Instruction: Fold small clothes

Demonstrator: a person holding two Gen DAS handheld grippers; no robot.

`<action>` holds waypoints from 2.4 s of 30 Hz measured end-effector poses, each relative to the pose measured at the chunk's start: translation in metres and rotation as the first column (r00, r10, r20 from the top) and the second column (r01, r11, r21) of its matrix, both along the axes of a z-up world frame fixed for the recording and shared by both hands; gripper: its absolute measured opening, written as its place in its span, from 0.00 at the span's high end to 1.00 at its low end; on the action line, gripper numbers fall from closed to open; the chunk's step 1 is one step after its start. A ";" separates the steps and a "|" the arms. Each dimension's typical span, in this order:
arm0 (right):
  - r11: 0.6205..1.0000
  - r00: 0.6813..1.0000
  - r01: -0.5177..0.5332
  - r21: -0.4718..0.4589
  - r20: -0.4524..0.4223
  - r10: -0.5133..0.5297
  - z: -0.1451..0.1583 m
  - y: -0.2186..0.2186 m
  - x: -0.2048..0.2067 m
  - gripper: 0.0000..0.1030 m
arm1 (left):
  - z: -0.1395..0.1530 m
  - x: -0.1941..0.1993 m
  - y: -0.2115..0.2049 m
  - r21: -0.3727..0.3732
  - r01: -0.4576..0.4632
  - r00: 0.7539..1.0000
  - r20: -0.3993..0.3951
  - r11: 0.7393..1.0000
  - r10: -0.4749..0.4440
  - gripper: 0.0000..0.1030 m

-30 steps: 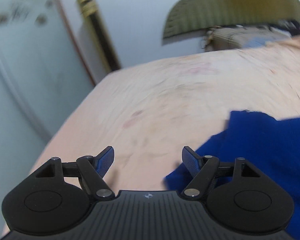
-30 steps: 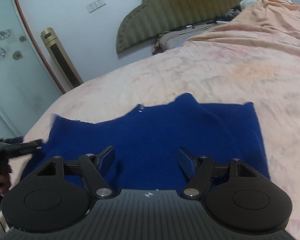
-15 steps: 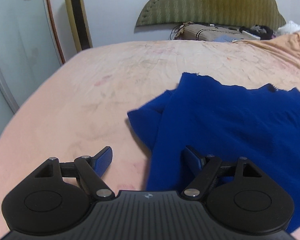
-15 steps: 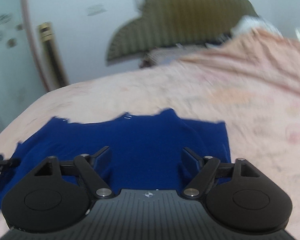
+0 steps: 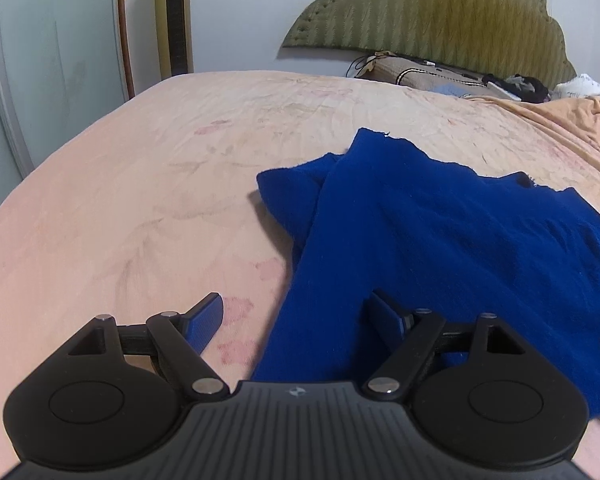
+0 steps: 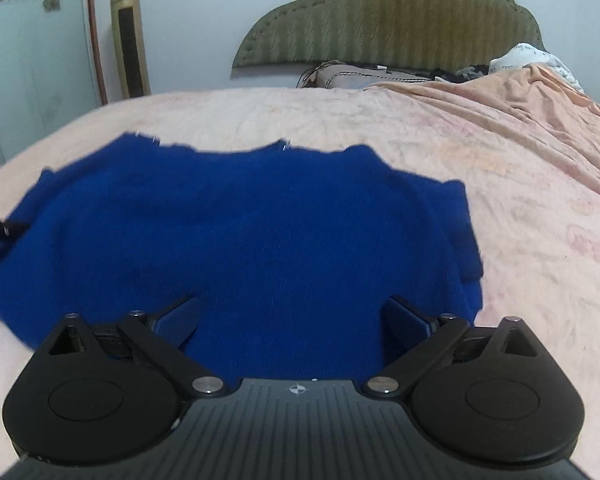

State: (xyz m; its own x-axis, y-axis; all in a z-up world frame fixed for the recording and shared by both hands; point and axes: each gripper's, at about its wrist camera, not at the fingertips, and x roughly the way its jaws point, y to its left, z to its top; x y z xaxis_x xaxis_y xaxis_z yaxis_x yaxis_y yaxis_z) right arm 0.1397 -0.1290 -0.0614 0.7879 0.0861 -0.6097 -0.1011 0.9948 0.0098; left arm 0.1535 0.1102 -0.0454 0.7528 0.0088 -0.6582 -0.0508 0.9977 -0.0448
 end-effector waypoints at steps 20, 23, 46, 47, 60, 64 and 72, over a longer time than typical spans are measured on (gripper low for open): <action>1.000 1.000 -0.012 -0.024 0.019 0.013 -0.005 0.001 -0.006 0.00 | -0.013 -0.021 -0.006 0.024 -0.009 0.997 0.071 1.000 0.008 0.18; 1.000 1.000 -0.013 -0.024 0.019 0.013 -0.005 0.001 -0.006 0.00 | -0.013 -0.022 -0.005 0.020 -0.010 0.997 0.074 1.000 0.008 0.18; 0.987 0.987 -0.053 -0.153 0.142 0.075 0.013 0.045 -0.049 0.00 | 0.021 0.003 0.053 -0.275 0.047 0.999 0.028 0.960 -0.041 0.14; 0.976 0.979 -0.099 -0.196 0.155 0.130 0.014 0.059 -0.056 0.01 | 0.022 0.012 0.060 -0.333 0.055 0.998 0.013 0.941 -0.054 0.13; 0.713 0.889 -0.226 -0.663 0.158 0.430 -0.021 0.184 -0.067 0.01 | -0.009 0.088 0.075 -0.650 0.125 0.972 -0.073 0.749 -0.226 0.13; 0.719 0.887 -0.224 -0.658 0.169 0.430 -0.022 0.202 -0.043 0.04 | -0.019 0.115 0.083 -0.755 0.097 0.969 -0.076 0.648 -0.235 0.13; 0.691 0.855 -0.294 -0.660 0.141 0.499 -0.029 0.234 -0.022 0.47 | -0.016 0.154 0.063 -0.744 0.122 0.959 -0.083 0.657 -0.272 0.22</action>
State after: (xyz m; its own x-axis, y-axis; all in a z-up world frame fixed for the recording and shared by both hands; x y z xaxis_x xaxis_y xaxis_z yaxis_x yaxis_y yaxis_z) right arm 0.1182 0.1046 -0.0908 0.9087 0.1333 -0.3955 -0.3832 0.6420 -0.6641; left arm 0.3071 0.1728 -0.0617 0.5533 -0.6619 -0.5057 0.0617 0.6380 -0.7676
